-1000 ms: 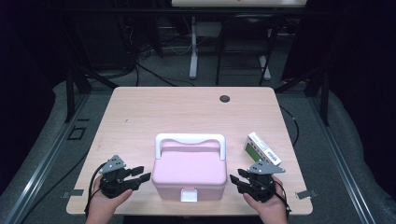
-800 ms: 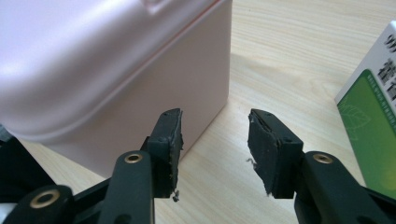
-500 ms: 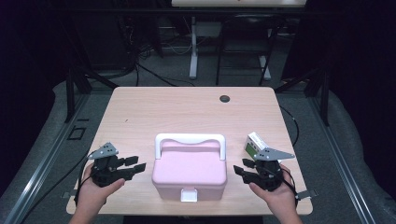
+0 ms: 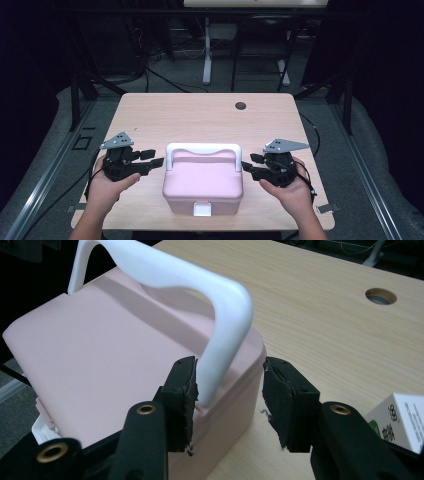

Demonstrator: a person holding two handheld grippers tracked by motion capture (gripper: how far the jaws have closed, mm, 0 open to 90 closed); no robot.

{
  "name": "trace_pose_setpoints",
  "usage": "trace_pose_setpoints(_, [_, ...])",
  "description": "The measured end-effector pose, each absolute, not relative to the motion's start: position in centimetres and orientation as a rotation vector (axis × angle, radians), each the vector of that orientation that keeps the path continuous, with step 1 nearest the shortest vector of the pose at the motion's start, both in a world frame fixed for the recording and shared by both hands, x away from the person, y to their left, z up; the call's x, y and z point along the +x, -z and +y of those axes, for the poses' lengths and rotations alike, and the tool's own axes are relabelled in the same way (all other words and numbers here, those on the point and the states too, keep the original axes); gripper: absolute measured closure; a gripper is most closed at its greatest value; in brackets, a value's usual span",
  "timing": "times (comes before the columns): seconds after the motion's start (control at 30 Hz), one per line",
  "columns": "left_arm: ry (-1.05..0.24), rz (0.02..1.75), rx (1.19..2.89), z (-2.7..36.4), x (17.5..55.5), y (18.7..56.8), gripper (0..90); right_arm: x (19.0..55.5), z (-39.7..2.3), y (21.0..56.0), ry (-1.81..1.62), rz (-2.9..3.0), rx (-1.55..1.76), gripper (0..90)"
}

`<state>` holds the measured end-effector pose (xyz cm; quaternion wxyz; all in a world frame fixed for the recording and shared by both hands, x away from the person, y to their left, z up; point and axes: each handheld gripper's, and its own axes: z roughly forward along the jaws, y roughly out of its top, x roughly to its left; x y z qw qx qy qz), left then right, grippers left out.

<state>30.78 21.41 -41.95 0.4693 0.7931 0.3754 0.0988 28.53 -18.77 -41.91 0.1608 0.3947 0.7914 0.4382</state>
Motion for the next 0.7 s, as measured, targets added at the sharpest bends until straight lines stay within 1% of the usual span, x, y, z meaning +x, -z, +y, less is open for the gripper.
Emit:
trace_pose_setpoints(0.03, [-0.227,0.913,1.948,21.3,31.0,41.6,51.9,28.6,-18.5,41.7,-1.247,2.262,1.121,56.3])
trace_pose_setpoints(0.23, [-0.238,0.915,1.950,20.9,31.3,41.0,52.1,29.0,-17.5,41.3,-1.248,2.296,1.097,56.3])
trace_pose_setpoints(0.37, [-0.210,0.915,1.931,20.3,31.6,40.8,52.1,29.4,-17.2,41.4,-1.248,2.298,1.096,56.2])
trace_pose_setpoints(0.6, [-0.237,0.921,1.953,19.8,31.7,41.5,52.2,29.5,-17.3,42.0,-1.276,2.281,1.120,56.2])
trace_pose_setpoints(0.7, [-0.229,0.930,1.961,19.7,31.8,42.2,52.0,29.6,-17.4,42.3,-1.270,2.286,1.121,56.1])
